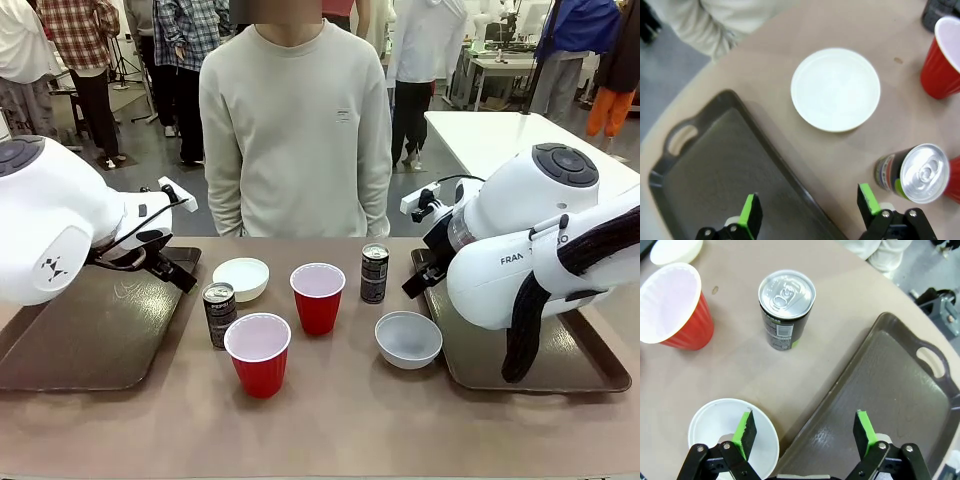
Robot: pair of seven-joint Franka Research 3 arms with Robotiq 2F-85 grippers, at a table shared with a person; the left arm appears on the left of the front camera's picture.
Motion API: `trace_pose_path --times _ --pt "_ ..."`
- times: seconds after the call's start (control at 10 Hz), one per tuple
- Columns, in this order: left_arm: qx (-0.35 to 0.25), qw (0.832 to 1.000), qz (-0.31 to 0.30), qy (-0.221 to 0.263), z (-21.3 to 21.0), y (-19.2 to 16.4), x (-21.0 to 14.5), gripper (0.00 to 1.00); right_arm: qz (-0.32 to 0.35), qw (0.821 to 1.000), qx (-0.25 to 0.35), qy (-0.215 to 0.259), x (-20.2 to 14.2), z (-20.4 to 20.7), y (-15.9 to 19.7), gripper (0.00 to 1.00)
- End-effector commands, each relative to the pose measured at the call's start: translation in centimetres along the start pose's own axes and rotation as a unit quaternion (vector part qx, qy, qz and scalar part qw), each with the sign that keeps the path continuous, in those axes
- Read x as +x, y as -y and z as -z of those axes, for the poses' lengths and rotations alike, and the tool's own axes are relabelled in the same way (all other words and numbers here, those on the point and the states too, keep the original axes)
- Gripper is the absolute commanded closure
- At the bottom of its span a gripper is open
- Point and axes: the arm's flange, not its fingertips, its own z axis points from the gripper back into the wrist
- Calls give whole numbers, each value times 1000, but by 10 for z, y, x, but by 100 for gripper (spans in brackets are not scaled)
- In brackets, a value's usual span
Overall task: Prepare tableware on both trays.
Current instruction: Pick up a Picnic Bowl from the table and place it on a Handle tray.
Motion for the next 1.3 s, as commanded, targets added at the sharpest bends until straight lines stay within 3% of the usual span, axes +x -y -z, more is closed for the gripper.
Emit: trace_pose_path --times 0.0,0.1,0.2,0.4,0.5,0.6,0.7,0.8,0.9,1.0,1.1,1.2 --pt "35 999 31 28 -84 20 -14 0 -3 999 -34 1 -14 -67 -23 0" --pt "13 999 46 -3 -118 33 -32 0 -11 999 -42 0 -26 -100 -35 0" --pt "-17 998 41 -41 -129 39 -49 0 0 998 -39 -45 -45 -119 -42 0" --pt "-71 994 20 -81 -137 42 -84 0 41 995 -20 -85 -88 -153 -53 0" --pt "-37 995 -1 -87 -135 37 -86 0 35 990 -78 -113 -98 -150 -56 0" --pt "-40 997 34 -64 -136 34 1 0 14 997 -39 -63 3 -138 -28 0" --pt "-40 997 34 -64 -136 34 1 0 14 997 -39 -63 3 -138 -28 0" --pt "-51 995 23 -85 -150 32 -9 0 27 994 -53 -91 -10 -165 -35 0" --pt "-122 990 -1 -64 -140 11 -7 0 79 993 78 -49 -15 -149 -14 0" --pt "-193 980 -39 -15 -146 -15 -14 0 161 969 188 -23 -34 -152 20 0" --pt "-268 960 -85 12 -149 -47 -31 0 238 929 283 21 -60 -158 56 0" --pt "-322 938 -120 38 -143 -74 -42 0 281 904 317 51 -79 -157 81 0"
